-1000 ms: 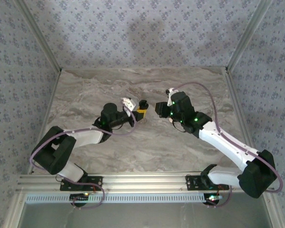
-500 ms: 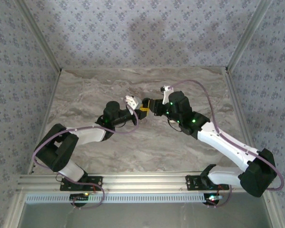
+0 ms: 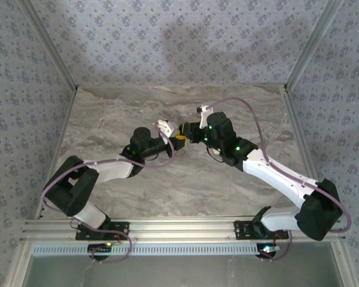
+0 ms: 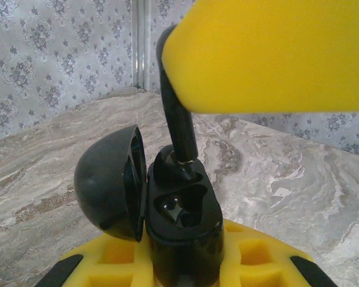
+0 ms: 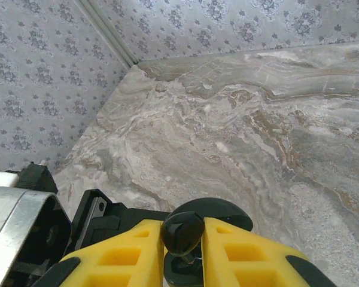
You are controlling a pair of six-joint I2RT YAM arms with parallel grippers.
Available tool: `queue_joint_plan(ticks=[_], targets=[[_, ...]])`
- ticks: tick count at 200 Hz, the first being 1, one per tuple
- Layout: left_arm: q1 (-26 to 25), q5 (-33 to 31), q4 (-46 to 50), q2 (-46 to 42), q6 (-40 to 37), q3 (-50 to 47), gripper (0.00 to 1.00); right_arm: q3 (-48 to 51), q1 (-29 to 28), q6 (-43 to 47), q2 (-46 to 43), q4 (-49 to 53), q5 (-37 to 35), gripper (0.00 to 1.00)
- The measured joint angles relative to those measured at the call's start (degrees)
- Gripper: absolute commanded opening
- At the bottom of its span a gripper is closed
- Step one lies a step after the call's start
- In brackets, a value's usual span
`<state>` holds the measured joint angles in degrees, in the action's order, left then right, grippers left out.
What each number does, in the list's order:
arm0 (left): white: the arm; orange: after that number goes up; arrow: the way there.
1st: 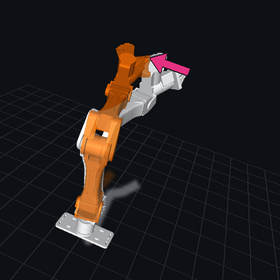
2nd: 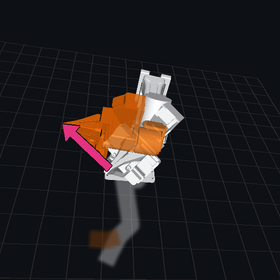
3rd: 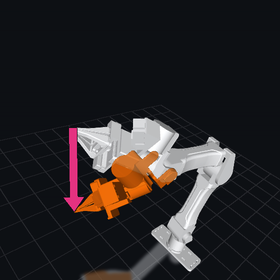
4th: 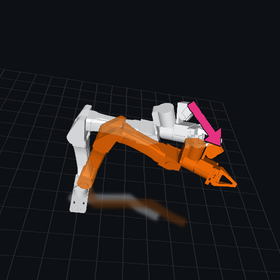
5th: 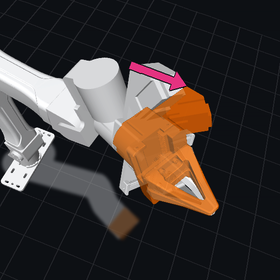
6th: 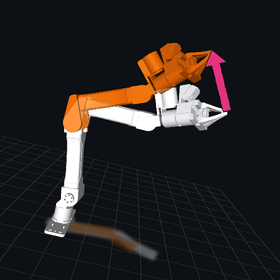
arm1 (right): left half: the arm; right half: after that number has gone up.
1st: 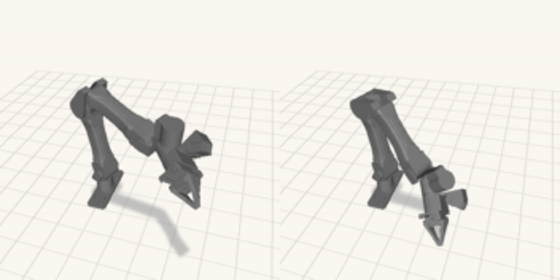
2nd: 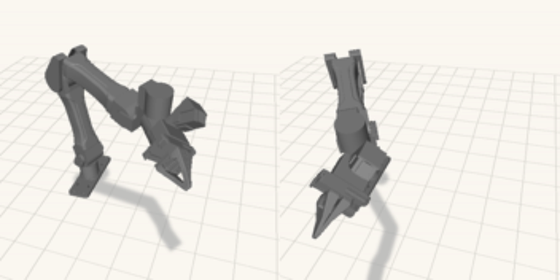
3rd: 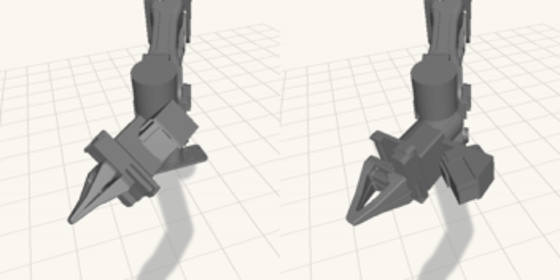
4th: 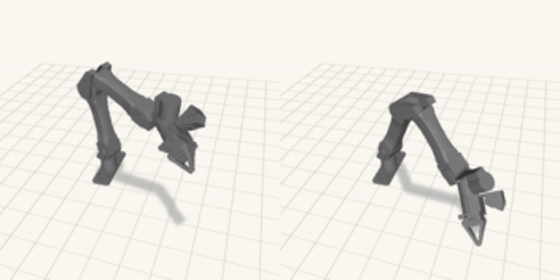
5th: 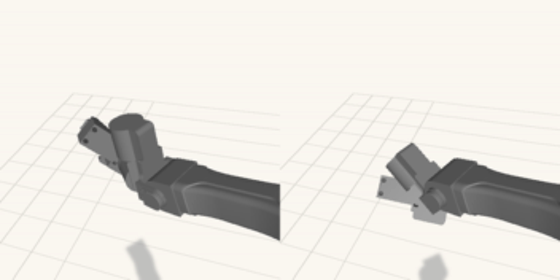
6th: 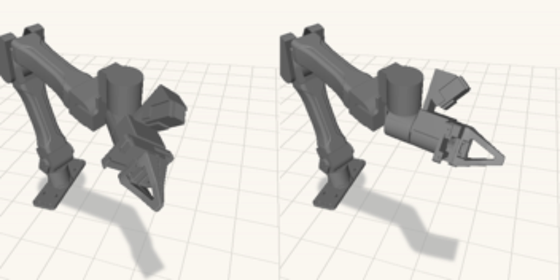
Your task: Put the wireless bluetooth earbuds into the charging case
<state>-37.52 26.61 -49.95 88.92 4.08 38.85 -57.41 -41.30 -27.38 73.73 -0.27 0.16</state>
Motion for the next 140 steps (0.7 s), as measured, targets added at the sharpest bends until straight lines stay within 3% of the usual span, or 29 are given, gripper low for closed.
queue_joint_plan(ticks=[140], targets=[[0.0,0.6,-1.7,-0.4,2.7,0.0,0.14,-0.1,0.0,0.4,1.0,-0.3,-1.1,0.24]])
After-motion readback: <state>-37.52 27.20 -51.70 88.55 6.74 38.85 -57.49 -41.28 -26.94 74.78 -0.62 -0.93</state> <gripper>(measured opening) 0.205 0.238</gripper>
